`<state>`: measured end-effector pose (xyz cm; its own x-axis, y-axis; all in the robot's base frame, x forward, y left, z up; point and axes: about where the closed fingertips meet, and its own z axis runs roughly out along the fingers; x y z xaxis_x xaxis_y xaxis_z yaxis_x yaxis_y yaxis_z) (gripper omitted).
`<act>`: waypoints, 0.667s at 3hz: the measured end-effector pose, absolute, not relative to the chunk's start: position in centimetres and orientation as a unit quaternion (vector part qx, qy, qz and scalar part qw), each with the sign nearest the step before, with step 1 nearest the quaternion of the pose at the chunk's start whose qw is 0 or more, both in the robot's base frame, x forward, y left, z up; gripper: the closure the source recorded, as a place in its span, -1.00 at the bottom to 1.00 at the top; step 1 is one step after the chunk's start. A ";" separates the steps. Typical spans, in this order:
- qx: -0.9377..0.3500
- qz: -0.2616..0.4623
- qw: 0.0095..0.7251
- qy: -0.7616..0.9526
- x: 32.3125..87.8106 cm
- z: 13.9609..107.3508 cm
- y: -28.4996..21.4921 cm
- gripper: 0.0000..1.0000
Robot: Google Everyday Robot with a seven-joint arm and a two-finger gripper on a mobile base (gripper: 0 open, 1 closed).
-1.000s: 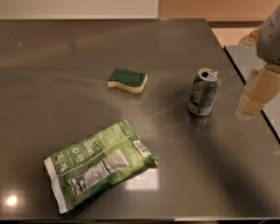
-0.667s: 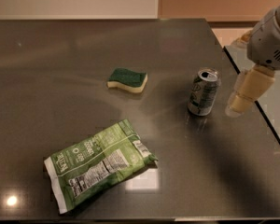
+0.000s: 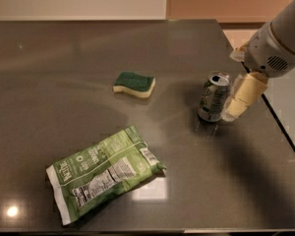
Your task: Move 7up can near sponge
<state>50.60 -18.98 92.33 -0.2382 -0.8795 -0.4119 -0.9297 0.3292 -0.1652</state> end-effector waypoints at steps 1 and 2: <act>-0.571 0.076 0.221 0.787 51.1 91.3 -18.3 -1.00; -0.570 0.091 0.219 0.787 51.3 90.7 -17.6 -0.65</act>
Offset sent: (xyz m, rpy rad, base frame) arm 0.0097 0.0196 -0.0252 0.0802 0.0671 0.0033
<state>51.28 -17.57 90.66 -0.2546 -0.8567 -0.4485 -0.9362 0.3346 -0.1076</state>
